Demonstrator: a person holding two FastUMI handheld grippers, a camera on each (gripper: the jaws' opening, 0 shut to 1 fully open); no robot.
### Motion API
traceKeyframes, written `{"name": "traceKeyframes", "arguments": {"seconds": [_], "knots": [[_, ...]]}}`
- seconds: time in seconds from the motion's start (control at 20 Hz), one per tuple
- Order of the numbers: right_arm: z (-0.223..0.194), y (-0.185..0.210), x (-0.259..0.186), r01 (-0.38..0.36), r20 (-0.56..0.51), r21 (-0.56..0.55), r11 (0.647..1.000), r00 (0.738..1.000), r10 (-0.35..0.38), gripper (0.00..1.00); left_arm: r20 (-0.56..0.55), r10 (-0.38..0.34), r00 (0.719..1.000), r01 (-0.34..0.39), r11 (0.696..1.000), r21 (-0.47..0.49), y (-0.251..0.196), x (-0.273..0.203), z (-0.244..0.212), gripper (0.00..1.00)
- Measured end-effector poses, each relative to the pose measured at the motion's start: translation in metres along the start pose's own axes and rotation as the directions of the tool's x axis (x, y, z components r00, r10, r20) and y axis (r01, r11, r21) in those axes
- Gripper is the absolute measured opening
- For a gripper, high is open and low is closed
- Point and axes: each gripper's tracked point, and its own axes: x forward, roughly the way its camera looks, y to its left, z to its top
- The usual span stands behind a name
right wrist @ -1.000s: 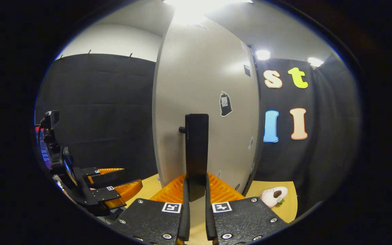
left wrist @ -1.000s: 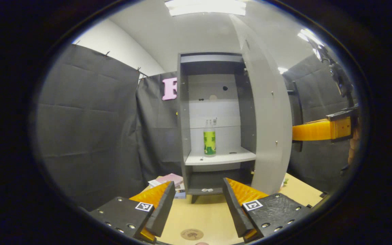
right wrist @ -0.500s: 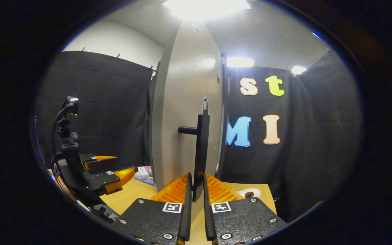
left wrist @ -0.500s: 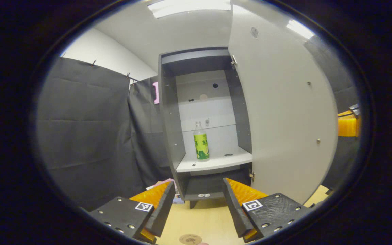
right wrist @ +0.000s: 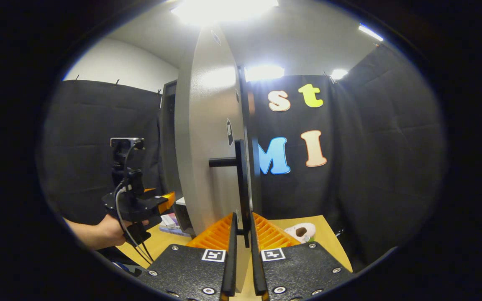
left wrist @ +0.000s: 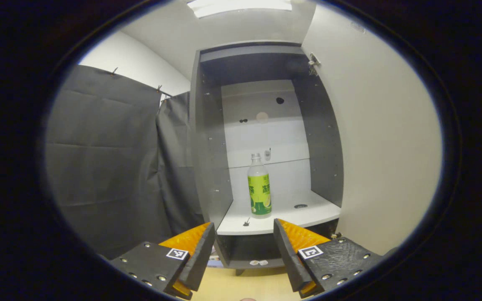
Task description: Open the cabinet door with the right hand, grasp the bottle in the cabinet with the left hand and place it on the coaster, then close the cabinet door with the right hand.
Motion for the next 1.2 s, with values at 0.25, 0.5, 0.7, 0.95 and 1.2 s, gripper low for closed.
{"name": "traceKeyframes", "arguments": {"seconds": [0.25, 0.5, 0.7, 0.95, 1.2], "knots": [[0.000, -0.026, -0.037, 0.138, 0.035, -0.034, 0.990, 0.990, -0.137, 0.65, 0.005, -0.040, 0.999, 0.040, 0.999, 0.003, -0.010, 0.082, -0.010, 0.84], [0.029, -0.070, -0.062, 0.334, 0.180, 0.130, 0.934, 0.918, -0.354, 0.85, 0.015, -0.087, 0.996, 0.087, 0.996, 0.023, -0.035, 0.155, -0.003, 0.84], [0.015, -0.086, -0.056, 0.415, 0.119, 0.212, 0.885, 0.888, -0.445, 0.88, 0.011, -0.083, 0.997, 0.082, 0.996, 0.039, -0.038, 0.191, -0.010, 0.84], [0.012, -0.082, -0.049, 0.461, 0.124, 0.179, 0.869, 0.866, -0.485, 0.89, -0.005, -0.112, 0.994, 0.113, 0.993, 0.030, -0.042, 0.226, -0.022, 0.79], [0.010, -0.076, -0.039, 0.477, 0.113, 0.137, 0.868, 0.863, -0.492, 0.89, 0.014, -0.134, 0.991, 0.133, 0.991, 0.018, -0.051, 0.253, -0.023, 0.79]]}}
